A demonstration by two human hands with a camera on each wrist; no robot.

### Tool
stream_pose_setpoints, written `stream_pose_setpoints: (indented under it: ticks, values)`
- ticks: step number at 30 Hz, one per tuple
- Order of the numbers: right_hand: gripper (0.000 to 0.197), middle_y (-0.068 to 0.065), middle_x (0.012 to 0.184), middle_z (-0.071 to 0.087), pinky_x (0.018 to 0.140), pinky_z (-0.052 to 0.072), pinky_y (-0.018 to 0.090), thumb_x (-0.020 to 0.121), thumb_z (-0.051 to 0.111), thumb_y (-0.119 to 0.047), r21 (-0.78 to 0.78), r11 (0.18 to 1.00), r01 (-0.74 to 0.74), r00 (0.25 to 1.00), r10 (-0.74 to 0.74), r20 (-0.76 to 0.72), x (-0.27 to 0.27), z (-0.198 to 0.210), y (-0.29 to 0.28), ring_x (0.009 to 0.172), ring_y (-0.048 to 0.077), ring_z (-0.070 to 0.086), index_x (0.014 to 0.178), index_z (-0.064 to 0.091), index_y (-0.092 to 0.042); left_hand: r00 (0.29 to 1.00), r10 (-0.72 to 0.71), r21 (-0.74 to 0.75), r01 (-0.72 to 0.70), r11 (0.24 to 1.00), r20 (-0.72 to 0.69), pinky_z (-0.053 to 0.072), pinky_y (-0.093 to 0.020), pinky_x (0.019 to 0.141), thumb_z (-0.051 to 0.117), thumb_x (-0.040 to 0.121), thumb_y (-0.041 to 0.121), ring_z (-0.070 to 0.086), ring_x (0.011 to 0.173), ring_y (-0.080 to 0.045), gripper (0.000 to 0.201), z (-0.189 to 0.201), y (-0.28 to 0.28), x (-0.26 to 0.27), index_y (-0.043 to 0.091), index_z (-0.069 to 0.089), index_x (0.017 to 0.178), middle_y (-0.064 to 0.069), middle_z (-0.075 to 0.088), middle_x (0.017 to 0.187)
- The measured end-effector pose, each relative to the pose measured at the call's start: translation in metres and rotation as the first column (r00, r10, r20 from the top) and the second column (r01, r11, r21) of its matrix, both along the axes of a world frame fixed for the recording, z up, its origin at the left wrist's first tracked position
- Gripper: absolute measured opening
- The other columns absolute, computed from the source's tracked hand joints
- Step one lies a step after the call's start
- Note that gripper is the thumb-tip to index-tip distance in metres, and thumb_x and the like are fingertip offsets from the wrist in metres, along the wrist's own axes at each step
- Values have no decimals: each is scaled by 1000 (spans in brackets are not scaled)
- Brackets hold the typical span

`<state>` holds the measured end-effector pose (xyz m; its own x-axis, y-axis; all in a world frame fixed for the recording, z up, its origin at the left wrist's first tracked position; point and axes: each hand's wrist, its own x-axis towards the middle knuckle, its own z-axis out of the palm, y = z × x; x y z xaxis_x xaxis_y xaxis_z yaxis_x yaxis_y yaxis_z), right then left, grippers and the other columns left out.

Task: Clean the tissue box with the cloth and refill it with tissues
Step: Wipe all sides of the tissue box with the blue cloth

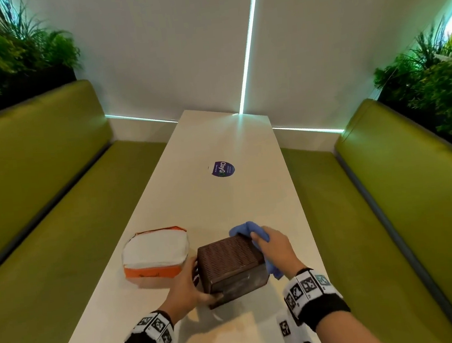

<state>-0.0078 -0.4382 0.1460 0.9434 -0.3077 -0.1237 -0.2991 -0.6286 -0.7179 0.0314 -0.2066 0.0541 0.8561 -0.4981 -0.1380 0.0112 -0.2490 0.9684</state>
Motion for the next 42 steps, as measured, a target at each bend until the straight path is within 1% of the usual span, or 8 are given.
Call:
stream_pose_setpoints:
  ticks: [5, 8, 12, 15, 20, 26, 35, 42]
  values:
    - [51, 5, 132, 55, 104, 44, 41, 93, 53, -50, 271, 962, -30, 997, 8, 81, -10, 9, -14, 127, 28, 51, 136, 44, -25, 996, -8, -131, -5, 991, -94, 51, -31, 100, 94, 51, 3, 59, 120, -13, 103, 2, 8, -13, 30, 40, 134, -1, 58, 130]
    - [61, 10, 145, 43, 108, 40, 46, 100, 46, -26, 288, 957, -29, 992, -7, 123, -14, 28, -24, 134, 31, 43, 153, 16, -23, 988, 0, -210, -33, 977, -156, 56, -20, 80, 82, 61, -16, 66, 105, -5, 91, 13, 14, -21, 23, 42, 132, -5, 61, 124]
    - [48, 3, 146, 42, 107, 40, 56, 102, 44, -18, 443, 891, -103, 987, 35, 159, -16, 44, -35, 129, 28, 49, 144, 31, -38, 980, 16, -242, -64, 968, -197, 57, -21, 75, 89, 62, 1, 67, 98, -1, 80, 20, 28, -22, 25, 50, 129, -1, 67, 117]
    - [44, 7, 146, 44, 111, 38, 48, 102, 43, -13, 412, 889, -200, 972, 128, 195, -16, 56, -18, 131, 26, 48, 144, 37, -25, 974, -1, -270, -62, 961, -228, 56, -32, 87, 94, 53, 16, 63, 110, -9, 87, 22, 32, -23, 30, 53, 128, 3, 67, 121]
    - [60, -12, 150, 41, 115, 35, 34, 90, 56, -47, 407, 850, -335, 941, 322, 104, -25, 76, -6, 135, 8, 42, 146, 35, -37, 967, -20, -335, -69, 940, -253, 55, -36, 88, 94, 47, 18, 62, 114, -18, 88, 30, 35, -27, 27, 55, 126, -2, 67, 120]
    - [113, -22, 156, 18, 114, 36, 34, 74, 83, -15, 372, 769, -520, 830, 558, 9, -31, 96, -6, 141, 9, 32, 149, 6, -47, 950, -66, -458, -85, 885, -305, 57, -26, 79, 100, 32, 28, 63, 115, -21, 112, 42, 40, -29, 18, 48, 131, -9, 67, 122]
    - [118, -10, 144, 40, 92, 55, 34, 66, 85, 2, 337, 778, -530, 832, 554, 30, -27, 107, -13, 120, 13, 57, 144, 14, -51, 942, -134, -380, 6, 925, -309, 52, -34, 91, 100, 35, 32, 57, 123, -24, 113, 64, 39, -29, 22, 45, 133, -5, 66, 125]
    - [113, -7, 137, 43, 93, 55, 38, 64, 86, -1, 208, 794, -570, 801, 594, -74, -29, 113, -18, 116, 19, 58, 142, 17, -46, 960, -231, -103, 217, 971, -161, 22, -42, 119, 91, 49, 51, 13, 148, -16, 135, 96, 42, -10, 54, -3, 146, 13, 12, 158]
